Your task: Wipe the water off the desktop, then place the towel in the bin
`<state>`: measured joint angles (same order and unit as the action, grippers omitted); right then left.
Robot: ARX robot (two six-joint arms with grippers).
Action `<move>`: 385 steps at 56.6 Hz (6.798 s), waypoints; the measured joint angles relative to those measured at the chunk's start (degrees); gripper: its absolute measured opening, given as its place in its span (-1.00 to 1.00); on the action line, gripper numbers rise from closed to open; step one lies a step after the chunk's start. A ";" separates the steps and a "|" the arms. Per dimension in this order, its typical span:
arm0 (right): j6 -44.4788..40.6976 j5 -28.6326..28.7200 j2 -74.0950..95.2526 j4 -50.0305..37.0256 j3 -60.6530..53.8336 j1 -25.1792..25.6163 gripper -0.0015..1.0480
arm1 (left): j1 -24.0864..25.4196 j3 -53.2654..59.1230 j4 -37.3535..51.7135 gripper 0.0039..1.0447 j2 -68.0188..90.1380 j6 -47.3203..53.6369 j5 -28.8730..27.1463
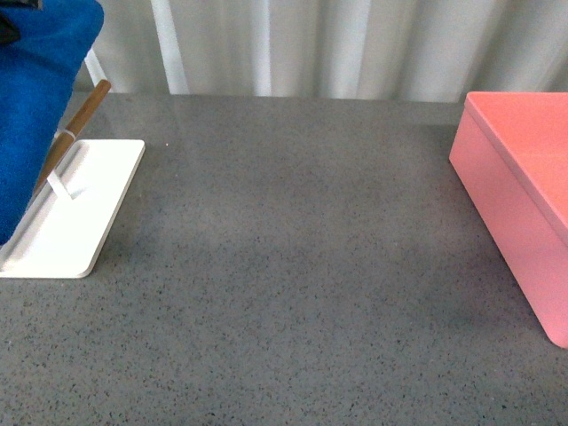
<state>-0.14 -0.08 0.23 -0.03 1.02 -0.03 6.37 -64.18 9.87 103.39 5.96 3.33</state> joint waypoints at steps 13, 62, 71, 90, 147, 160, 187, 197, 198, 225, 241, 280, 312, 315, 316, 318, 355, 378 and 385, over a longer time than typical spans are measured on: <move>0.00 -0.02 0.00 0.00 0.00 0.00 0.86 | -0.61 2.08 0.70 -0.92 -8.59 -3.61 7.61; 0.00 -0.02 0.00 0.00 0.00 0.00 0.86 | -22.51 12.96 11.93 -0.92 -14.86 -24.63 21.70; 0.00 0.00 0.00 0.00 0.00 0.00 0.86 | -23.47 11.82 13.53 -0.92 -13.73 -24.85 21.84; -0.11 9.01 15.26 -6.82 2.34 -0.04 0.86 | -23.78 11.34 14.19 -0.92 -14.14 -24.85 21.49; 38.97 23.61 91.71 -48.37 37.44 -13.64 0.86 | -23.80 11.34 14.19 -0.92 -14.14 -24.85 21.49; 40.65 23.34 101.88 -53.66 41.70 -15.69 0.86 | -23.78 11.34 14.19 -0.92 -14.14 -24.85 21.46; 45.33 24.15 110.16 -63.98 49.03 -20.31 0.86 | -23.50 11.34 14.19 -0.92 -14.19 -24.85 20.52; 48.98 25.86 110.81 -69.85 49.16 -21.05 0.86 | -23.41 11.34 14.19 -0.92 -14.19 -24.87 20.63; 49.33 26.12 110.81 -70.38 49.13 -21.11 0.86 | -23.41 11.34 14.19 -0.92 -14.19 -24.87 20.65; 51.56 24.96 112.63 -74.25 50.25 -25.31 0.38 | -23.34 11.34 14.16 -0.92 -14.16 -24.90 20.17; 52.76 24.24 112.63 -77.92 49.51 -25.66 -0.48 | -23.34 11.34 14.16 -0.92 -14.16 -24.90 20.37; 52.76 22.05 109.13 -76.91 45.57 -22.93 -0.83 | -23.34 11.34 14.16 0.41 -14.14 -24.96 19.61; 49.90 19.67 102.73 -71.25 38.16 -17.57 -0.84 | -25.40 12.24 23.43 0.88 -12.76 -13.40 -31.69; 49.29 19.19 102.16 -70.01 37.68 -17.07 -0.84 | -25.73 12.24 22.34 0.88 -12.76 -13.22 -33.42; 48.87 18.80 101.85 -69.26 37.51 -16.85 -0.84 | -25.83 12.24 21.97 0.88 -12.76 -13.22 -33.48; 48.22 18.38 101.35 -68.04 37.24 -16.57 -0.84 | -26.01 12.22 20.50 0.88 -12.79 -13.29 -33.11; 31.23 14.73 94.84 -54.27 34.21 -15.34 -0.84 | -18.18 37.66 40.06 -0.40 -26.97 -6.95 -15.12; 28.17 13.64 94.79 -52.98 33.62 -16.24 -0.84 | -12.41 53.40 39.56 -0.93 -42.69 -6.38 -9.25; 27.50 13.07 94.79 -52.06 33.62 -16.26 -0.84 | -11.21 56.37 37.31 -0.93 -47.84 -6.38 -7.91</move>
<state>27.35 12.99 95.02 -52.10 34.63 -16.29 -4.84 -7.81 47.18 55.55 -0.43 -4.58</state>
